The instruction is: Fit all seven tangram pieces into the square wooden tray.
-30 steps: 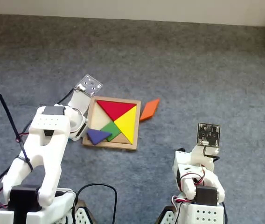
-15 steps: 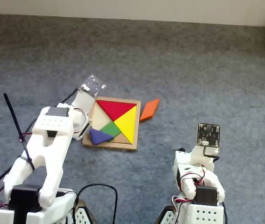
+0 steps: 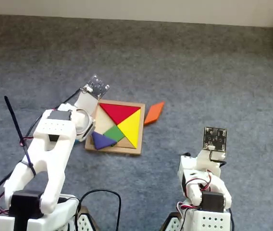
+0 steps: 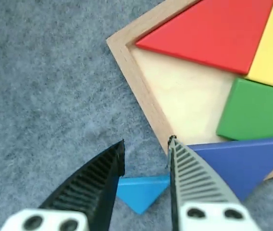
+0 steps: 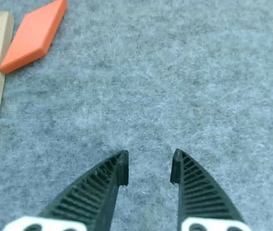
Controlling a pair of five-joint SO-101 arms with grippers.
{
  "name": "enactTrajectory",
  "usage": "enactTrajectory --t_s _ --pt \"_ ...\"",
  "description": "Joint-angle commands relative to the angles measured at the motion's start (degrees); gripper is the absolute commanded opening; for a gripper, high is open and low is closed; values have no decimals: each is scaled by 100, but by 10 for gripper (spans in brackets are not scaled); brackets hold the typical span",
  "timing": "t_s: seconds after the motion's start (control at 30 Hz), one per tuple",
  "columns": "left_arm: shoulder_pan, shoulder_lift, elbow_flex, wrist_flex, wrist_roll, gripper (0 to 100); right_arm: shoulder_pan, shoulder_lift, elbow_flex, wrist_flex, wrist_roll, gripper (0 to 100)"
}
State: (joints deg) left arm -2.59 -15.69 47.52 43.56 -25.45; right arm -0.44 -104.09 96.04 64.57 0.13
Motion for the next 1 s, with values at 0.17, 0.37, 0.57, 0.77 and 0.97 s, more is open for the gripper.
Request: enactTrajectory --t_s 0.17,0.37,0.57,0.77,0.97 --pt "295 -57 -558 1037 -9 155 66 -4 822 -66 70 156" --pt "426 -57 -778 1855 273 154 66 -4 822 -66 70 156" --pt "453 4 -488 1785 466 155 66 -4 822 -66 70 156" --pt "321 4 233 413 440 155 66 -4 822 -66 70 156" --pt "268 -22 -4 290 440 155 66 -4 822 -66 70 156"
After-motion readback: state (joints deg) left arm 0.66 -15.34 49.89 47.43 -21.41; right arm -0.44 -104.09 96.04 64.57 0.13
